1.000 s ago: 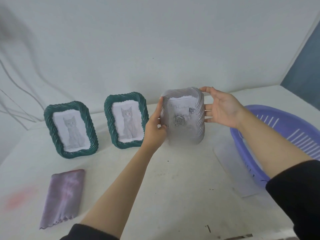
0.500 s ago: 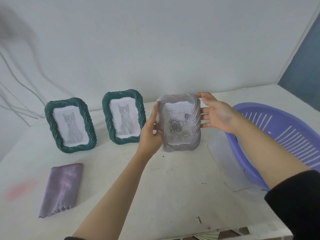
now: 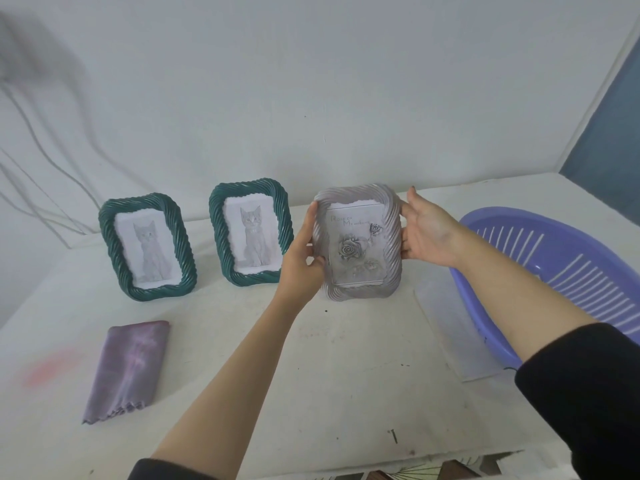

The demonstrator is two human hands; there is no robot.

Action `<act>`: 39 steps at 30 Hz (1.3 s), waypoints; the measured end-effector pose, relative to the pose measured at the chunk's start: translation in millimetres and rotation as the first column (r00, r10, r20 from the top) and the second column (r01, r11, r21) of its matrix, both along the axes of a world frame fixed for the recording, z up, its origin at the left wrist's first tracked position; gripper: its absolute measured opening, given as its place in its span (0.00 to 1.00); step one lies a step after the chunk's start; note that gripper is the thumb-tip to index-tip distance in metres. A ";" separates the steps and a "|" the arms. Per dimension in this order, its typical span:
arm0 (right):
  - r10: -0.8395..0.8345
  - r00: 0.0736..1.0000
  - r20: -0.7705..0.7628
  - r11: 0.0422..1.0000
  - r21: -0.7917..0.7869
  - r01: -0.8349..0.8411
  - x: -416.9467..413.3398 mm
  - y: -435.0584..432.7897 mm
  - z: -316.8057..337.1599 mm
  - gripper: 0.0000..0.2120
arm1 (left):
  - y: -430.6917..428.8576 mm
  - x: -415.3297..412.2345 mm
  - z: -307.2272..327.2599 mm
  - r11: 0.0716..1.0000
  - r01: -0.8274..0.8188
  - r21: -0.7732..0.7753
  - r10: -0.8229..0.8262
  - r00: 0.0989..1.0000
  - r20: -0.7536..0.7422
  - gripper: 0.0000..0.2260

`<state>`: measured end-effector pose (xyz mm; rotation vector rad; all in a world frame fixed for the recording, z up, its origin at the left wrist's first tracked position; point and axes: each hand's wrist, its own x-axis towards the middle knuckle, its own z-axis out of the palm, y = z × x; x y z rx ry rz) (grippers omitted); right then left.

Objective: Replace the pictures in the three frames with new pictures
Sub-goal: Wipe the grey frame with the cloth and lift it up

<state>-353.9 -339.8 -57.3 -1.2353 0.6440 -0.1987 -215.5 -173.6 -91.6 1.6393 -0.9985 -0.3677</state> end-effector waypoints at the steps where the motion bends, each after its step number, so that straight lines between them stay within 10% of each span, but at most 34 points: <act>1: 0.004 1.000 0.006 1.000 0.002 -0.004 0.3 -1.7 0.6 0.27 | -2.1 0.7 -0.2 1.000 -0.001 0.001 0.001 1.000 -0.003 0.42; 19: -0.008 1.000 -0.006 0.999 -0.050 0.007 28.0 -30.6 12.9 0.32 | -40.9 16.3 -0.3 1.000 0.004 0.002 -0.004 1.000 0.015 0.41; 29: -0.122 0.992 0.014 0.992 -0.026 0.122 29.5 -34.9 -4.5 0.18 | -42.2 19.5 -7.0 0.999 0.024 0.025 -0.024 1.000 0.009 0.42; 39: -0.229 0.973 0.041 0.875 -0.430 0.224 7.4 -25.0 0.9 0.13 | -39.2 13.1 -3.1 0.999 -0.029 0.034 0.028 0.999 0.034 0.38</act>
